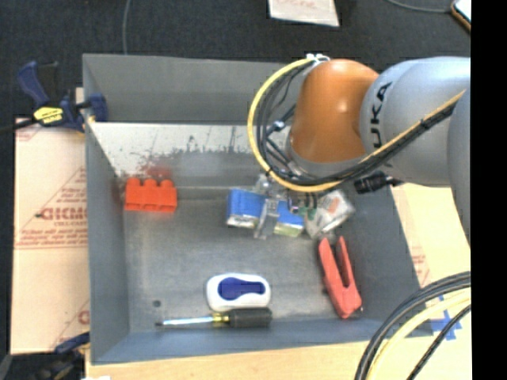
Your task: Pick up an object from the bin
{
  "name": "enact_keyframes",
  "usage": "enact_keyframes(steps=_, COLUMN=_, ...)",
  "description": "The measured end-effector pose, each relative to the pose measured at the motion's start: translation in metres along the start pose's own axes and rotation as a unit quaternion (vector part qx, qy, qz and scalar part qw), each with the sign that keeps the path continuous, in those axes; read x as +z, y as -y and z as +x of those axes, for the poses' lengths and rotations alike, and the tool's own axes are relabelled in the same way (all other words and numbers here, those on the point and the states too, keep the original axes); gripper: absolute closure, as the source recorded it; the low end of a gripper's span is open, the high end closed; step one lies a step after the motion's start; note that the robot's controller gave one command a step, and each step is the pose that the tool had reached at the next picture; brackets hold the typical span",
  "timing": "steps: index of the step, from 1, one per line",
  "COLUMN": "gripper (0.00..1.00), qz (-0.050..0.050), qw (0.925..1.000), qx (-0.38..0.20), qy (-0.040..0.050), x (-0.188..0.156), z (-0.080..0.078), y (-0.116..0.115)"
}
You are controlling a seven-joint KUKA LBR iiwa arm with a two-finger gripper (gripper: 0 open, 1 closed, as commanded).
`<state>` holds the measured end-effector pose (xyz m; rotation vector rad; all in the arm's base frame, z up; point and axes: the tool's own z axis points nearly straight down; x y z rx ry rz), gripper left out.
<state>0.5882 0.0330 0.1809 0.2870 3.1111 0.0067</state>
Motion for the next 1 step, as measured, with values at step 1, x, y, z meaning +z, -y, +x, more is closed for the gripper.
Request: enact_keyframes(steps=1, gripper=1.00, qz=-0.001, qw=1.0000, qx=0.000, qy=0.0026, x=-0.0172, z=-0.0017, y=0.0000)
